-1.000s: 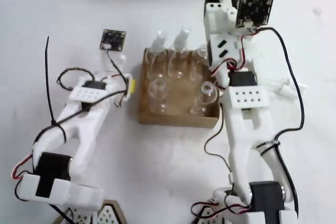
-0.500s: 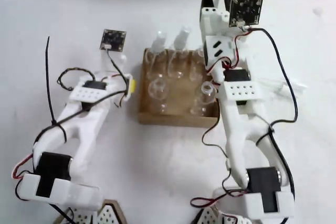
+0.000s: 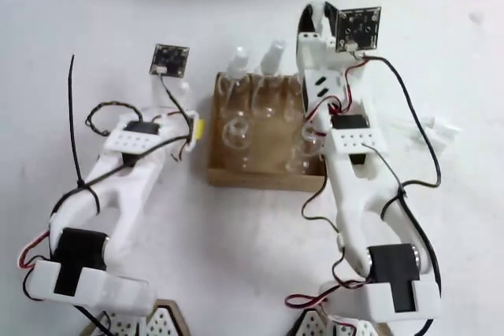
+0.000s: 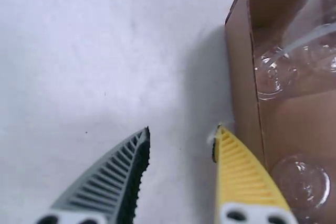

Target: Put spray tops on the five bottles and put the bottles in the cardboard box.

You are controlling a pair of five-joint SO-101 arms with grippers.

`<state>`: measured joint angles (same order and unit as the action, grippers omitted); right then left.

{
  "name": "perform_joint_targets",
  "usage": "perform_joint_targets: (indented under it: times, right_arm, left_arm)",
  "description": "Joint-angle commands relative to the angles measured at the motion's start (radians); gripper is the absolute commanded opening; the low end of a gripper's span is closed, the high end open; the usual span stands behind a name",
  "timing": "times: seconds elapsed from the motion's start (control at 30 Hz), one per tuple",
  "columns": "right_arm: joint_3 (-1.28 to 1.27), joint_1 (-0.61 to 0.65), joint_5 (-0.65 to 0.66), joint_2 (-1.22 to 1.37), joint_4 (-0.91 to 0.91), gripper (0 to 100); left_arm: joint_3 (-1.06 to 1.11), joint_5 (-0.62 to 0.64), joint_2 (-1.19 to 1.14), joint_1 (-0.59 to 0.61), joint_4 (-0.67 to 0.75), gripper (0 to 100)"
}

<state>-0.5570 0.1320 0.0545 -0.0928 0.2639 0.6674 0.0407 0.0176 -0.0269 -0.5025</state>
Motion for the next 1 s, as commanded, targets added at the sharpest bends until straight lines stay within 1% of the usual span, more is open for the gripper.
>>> perform_joint_targets:
  times: [0.0,0.63,0.97]
  right_arm:
    - [-0.012,-0.016,-0.008,-0.054,0.021,1.6]
    - [-0.107,-0.007,-0.008,-0.053,0.022,1.8]
    - [-0.114,0.008,-0.008,-0.047,0.022,2.2]
  left_arm:
    - [-0.051,-0.014,-0.001,-0.012,0.023,19]
    - [-0.061,-0.014,-0.031,-0.012,0.023,19]
    - [-0.061,-0.014,-0.031,-0.012,0.023,19]
